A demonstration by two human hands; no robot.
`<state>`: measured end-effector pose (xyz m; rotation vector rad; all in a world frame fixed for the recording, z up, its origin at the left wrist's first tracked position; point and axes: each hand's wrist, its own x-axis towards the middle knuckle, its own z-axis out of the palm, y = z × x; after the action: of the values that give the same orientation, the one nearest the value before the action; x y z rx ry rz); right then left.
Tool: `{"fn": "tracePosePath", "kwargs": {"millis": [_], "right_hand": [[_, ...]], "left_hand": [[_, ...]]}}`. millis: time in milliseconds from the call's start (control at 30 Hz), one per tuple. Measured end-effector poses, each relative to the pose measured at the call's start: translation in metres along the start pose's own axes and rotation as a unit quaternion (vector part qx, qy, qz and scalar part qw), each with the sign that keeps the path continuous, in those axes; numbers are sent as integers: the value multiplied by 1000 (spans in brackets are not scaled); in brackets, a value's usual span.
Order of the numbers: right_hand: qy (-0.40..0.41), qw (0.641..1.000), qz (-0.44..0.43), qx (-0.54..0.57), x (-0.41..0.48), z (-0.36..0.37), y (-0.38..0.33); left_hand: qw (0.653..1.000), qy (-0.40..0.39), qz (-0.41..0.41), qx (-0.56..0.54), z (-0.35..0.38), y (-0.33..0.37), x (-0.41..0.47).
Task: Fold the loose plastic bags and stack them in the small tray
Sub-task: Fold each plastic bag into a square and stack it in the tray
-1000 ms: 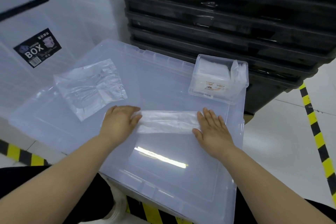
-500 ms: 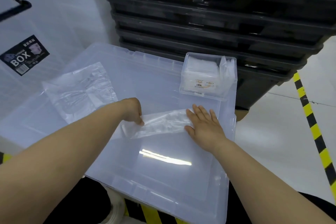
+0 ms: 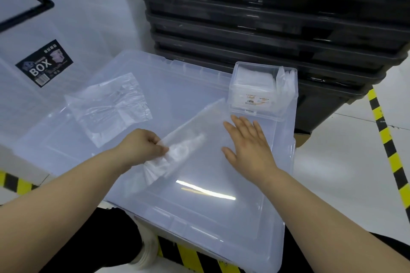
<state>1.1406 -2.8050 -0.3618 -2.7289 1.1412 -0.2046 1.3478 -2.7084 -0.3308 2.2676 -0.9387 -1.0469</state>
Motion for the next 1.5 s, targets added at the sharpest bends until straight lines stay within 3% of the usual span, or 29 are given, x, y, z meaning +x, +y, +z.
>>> {"fn": "tracePosePath", "kwargs": {"millis": [133,233,367,567,800,867,933,1000,1033,1100,1167,1300,1500], "right_hand": [[85,992,-76,-55,-1,11,-7],[103,982,-153,-41,-5,18,-13],[112,967,-227,-40,-8,27,-20],[79,964,-253,12,-5,37,-24],[98,957,-271,26,-4,44,-35],[104,955,-276,35,-4,45,-36],[86,958,-265,72,-3,47,-36],[73,960,-255,91,-3,48,-36],[73,960,-254,94,-2,49,-36],[72,962,-247,95,-2,48,-38],[76,963,-240,94,-2,47,-38],[66,968,-223,90,-1,46,-37],[17,977,-171,124,1,35,-41]], "left_hand": [[966,100,-55,-234,17,-17,-3],[940,97,-88,-314,38,-14,-6],[930,63,-110,-345,58,-2,-12],[928,19,-115,-355,59,-6,-15],[915,-71,-119,-378,45,-6,-22],[928,-79,-116,-345,39,-4,-25],[972,-56,-75,-214,32,-9,-27],[997,30,73,11,25,-23,-28],[970,93,188,122,22,-32,-27],[890,133,362,245,23,-48,-24],[841,104,434,306,33,-57,-20],[850,80,412,319,46,-55,-19],[893,105,382,211,49,-58,-10]]}}
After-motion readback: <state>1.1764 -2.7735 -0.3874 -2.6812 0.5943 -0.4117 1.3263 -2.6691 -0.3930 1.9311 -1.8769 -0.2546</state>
